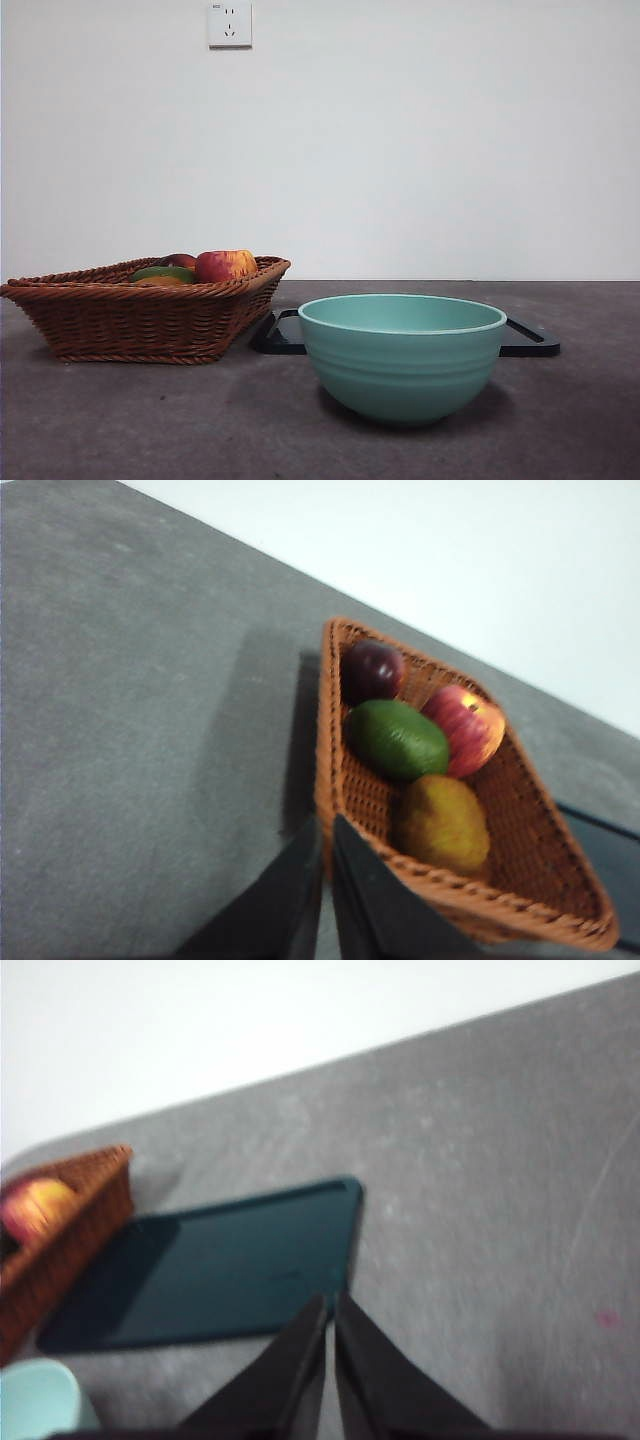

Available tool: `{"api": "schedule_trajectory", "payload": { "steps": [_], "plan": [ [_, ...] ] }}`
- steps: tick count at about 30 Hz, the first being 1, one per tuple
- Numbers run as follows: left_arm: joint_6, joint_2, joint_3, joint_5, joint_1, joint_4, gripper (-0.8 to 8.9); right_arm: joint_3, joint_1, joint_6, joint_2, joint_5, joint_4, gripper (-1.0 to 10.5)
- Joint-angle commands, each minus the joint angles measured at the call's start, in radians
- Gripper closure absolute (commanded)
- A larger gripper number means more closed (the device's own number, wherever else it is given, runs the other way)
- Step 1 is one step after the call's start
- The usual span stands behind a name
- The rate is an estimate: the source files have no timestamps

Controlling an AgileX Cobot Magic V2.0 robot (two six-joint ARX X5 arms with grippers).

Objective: Pick up the wifruite, put it on the bowl, pick up the plate, put it on desk

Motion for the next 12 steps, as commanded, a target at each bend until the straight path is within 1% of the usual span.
{"api": "schedule_trajectory", "payload": {
  "steps": [1, 7, 10, 12],
  "plan": [
    [-0.027, 0.001, 0.068, 0.005, 0.002, -0.011, 7.97, 0.066, -0.002, 0.020, -0.003, -0.002, 0.016, 9.4],
    [0.002, 0.013, 0.202, 0.005, 0.002, -0.113, 7.97, 0.196, -0.002, 0.013, -0.002, -0.002, -0.031, 9.4],
    [0.012, 0.037, 0.277, 0.005, 0.002, -0.158, 7.98, 0.273, -0.002, -0.006, 0.012, -0.002, -0.093, 9.4],
    [0.041, 0.062, 0.334, 0.005, 0.002, -0.194, 7.98, 0.333, -0.002, -0.042, 0.034, -0.003, -0.153, 9.4]
  ]
}}
